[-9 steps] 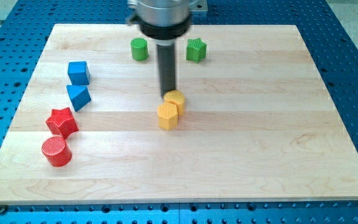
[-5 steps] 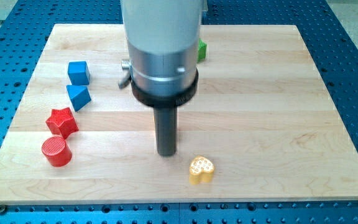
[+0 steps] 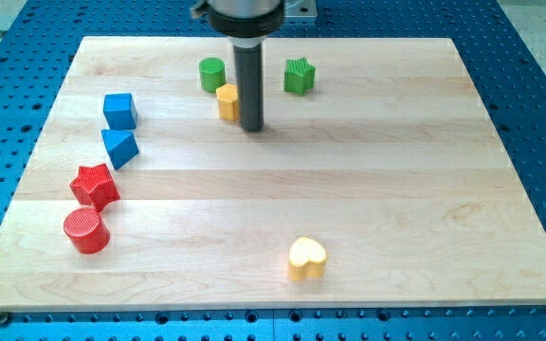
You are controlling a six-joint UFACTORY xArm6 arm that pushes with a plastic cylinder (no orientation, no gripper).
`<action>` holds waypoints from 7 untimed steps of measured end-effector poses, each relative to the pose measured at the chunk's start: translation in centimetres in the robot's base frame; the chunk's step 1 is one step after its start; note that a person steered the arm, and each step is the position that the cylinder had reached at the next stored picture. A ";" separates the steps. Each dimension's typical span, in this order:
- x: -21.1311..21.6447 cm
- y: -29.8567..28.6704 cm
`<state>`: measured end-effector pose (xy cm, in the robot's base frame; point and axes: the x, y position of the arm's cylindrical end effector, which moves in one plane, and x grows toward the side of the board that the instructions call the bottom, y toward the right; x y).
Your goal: Move the yellow hexagon horizontal to the green circle
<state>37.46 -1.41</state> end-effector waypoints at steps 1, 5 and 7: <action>-2.1 -2.0; -5.0 -13.0; 14.3 -0.4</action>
